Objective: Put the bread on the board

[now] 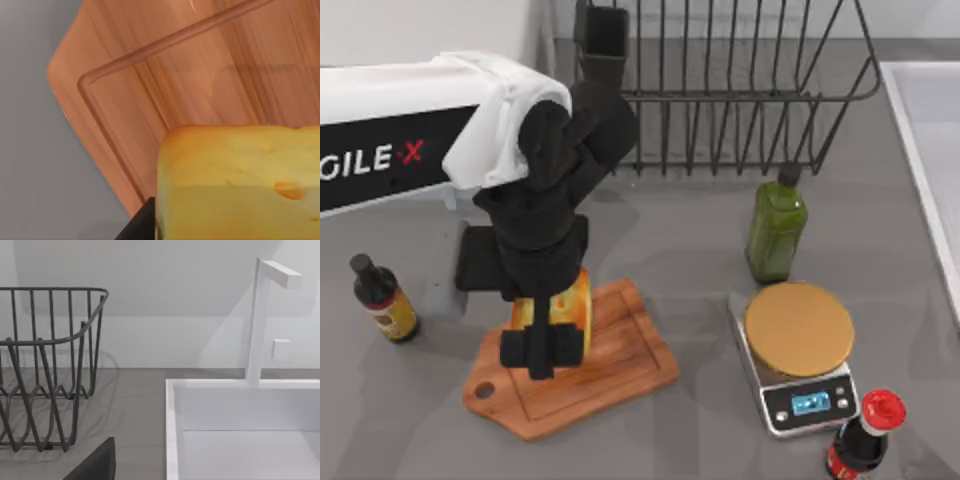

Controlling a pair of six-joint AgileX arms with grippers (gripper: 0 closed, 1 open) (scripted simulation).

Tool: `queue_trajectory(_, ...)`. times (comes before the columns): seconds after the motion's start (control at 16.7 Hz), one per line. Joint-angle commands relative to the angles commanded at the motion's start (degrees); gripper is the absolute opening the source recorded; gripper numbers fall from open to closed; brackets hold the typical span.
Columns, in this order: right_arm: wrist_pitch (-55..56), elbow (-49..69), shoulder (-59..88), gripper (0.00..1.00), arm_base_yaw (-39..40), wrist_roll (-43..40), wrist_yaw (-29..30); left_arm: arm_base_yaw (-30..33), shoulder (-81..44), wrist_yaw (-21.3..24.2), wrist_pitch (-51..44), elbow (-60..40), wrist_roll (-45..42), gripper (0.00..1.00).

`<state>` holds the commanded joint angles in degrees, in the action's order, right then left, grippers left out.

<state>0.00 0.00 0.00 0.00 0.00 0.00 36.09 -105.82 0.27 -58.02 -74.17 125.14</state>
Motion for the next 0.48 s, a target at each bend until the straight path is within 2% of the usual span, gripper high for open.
queue_trajectory(0.48,0.0,0.0,0.0,1.0,0.0,0.0,0.0,0.15,-2.28,0.1,5.91,3.77,0.04,0.0)
